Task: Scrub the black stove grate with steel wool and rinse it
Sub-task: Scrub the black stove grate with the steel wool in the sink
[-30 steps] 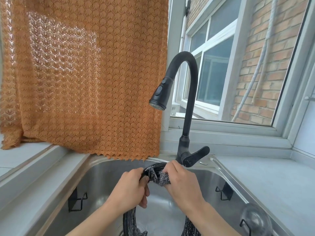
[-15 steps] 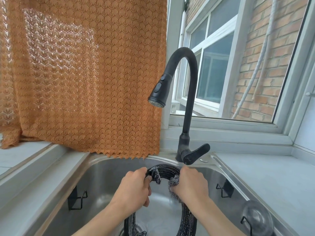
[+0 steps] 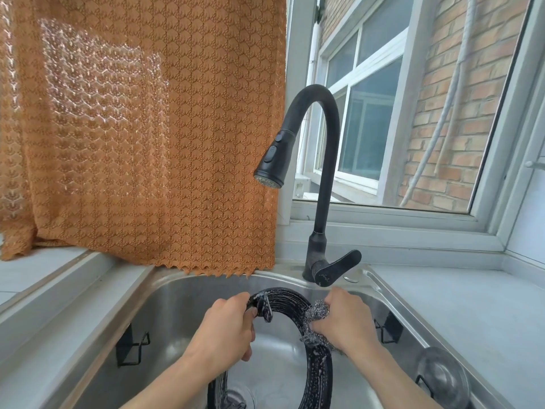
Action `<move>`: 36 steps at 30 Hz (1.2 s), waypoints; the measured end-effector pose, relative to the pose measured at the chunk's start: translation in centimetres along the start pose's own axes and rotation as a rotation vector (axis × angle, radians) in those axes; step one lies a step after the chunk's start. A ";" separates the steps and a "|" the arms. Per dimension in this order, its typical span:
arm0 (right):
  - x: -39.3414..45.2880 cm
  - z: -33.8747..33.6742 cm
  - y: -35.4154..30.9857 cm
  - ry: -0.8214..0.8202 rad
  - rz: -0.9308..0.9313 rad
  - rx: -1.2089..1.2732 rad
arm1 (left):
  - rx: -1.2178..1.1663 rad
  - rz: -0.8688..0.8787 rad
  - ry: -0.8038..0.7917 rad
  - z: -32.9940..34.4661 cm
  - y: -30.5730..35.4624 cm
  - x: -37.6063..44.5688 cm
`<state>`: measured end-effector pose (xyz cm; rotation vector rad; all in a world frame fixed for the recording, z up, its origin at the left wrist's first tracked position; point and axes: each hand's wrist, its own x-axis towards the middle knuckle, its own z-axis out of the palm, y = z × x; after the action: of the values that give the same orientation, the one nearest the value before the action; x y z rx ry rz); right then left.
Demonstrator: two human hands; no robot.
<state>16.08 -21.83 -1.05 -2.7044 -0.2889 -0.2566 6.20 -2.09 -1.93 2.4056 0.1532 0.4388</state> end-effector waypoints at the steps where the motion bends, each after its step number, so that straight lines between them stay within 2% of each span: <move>1: -0.1 0.0 -0.1 -0.004 -0.007 -0.025 | 0.006 -0.002 -0.002 0.0 0.1 0.0; 5: -0.3 0.1 -0.6 0.019 -0.104 -0.042 | 0.015 -0.008 -0.012 -0.1 0.3 -0.2; 11: -1.1 0.3 -2.5 0.215 -0.474 0.088 | -0.027 0.002 -0.020 0.0 0.5 -0.3; 16: -1.6 1.9 -3.5 0.225 -0.682 0.145 | -0.037 0.007 -0.020 -0.3 0.4 -0.3; 19: -1.4 1.9 -3.2 0.226 -0.727 0.150 | -0.021 0.011 -0.022 -0.4 0.4 -0.4; 23: -1.1 1.9 -2.9 0.244 -0.676 0.177 | -0.005 0.018 -0.028 -0.2 0.3 -0.4; 28: -0.5 1.2 -1.9 0.241 -0.443 0.198 | -0.011 -0.002 -0.006 -0.4 0.2 -0.2; 36: 0.4 1.6 -0.2 0.039 -0.111 0.043 | -0.006 -0.004 -0.001 -0.2 -0.1 0.0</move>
<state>16.63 -20.91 -2.33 -2.6408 -0.4291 -0.3316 6.17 -1.89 -1.90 2.3996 0.1555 0.4355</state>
